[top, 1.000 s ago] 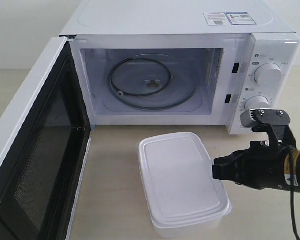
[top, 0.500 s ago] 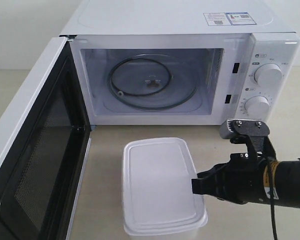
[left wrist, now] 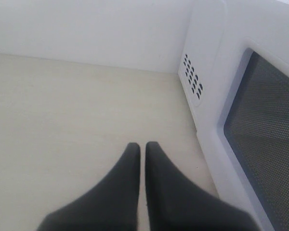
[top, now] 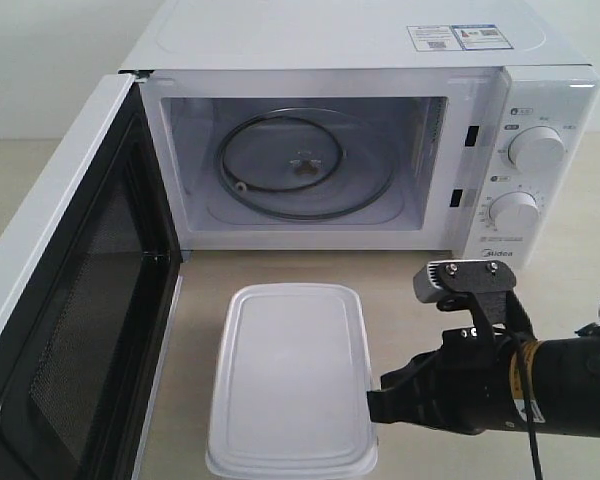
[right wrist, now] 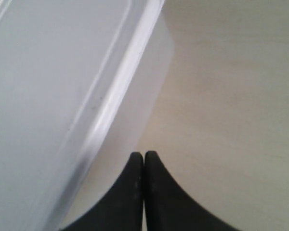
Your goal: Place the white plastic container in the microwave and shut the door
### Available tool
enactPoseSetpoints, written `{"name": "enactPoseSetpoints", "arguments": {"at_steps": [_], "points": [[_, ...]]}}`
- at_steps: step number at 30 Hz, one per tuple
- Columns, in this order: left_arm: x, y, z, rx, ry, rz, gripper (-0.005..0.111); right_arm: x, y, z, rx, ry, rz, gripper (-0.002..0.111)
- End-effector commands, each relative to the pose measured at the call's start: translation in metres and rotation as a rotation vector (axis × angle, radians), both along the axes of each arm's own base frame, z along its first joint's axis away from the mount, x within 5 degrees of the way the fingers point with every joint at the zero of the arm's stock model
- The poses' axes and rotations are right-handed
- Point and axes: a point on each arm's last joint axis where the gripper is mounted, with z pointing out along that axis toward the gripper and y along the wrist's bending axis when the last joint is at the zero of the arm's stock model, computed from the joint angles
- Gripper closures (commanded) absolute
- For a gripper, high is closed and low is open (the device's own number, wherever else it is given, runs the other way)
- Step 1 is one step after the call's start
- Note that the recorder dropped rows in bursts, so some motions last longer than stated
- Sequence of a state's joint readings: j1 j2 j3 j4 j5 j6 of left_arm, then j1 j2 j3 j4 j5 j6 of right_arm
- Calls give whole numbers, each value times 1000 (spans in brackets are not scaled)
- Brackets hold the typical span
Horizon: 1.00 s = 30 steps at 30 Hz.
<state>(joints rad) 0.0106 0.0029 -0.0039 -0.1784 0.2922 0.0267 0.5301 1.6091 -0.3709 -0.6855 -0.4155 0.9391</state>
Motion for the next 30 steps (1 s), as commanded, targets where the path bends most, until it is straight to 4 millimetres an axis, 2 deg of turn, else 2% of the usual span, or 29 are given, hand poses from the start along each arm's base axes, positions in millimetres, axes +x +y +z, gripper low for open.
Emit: {"name": "enactPoseSetpoints", "arguments": {"at_steps": [1,10,14,17,20,21,25,30], "points": [[0,0,-1,-7,4,-4,102,-1,-3,1,-64,-10,21,109],[0,0,-1,-7,4,-4,102,-6,-16,27,-128,-101,-3,109],[0,0,-1,-7,4,-4,102,-13,-17,28,-91,-120,19,109],[0,0,-1,-7,4,-4,102,-17,-15,31,28,-191,77,109],[0,0,-1,-7,4,-4,102,-14,-39,35,206,-265,-30,109],[0,0,-1,-7,4,-4,102,-13,-44,34,218,-269,-39,109],[0,0,-1,-7,4,-4,102,-14,-65,41,363,-239,-20,109],[0,0,-1,-7,4,-4,102,-23,-63,40,455,-81,4,109]]}}
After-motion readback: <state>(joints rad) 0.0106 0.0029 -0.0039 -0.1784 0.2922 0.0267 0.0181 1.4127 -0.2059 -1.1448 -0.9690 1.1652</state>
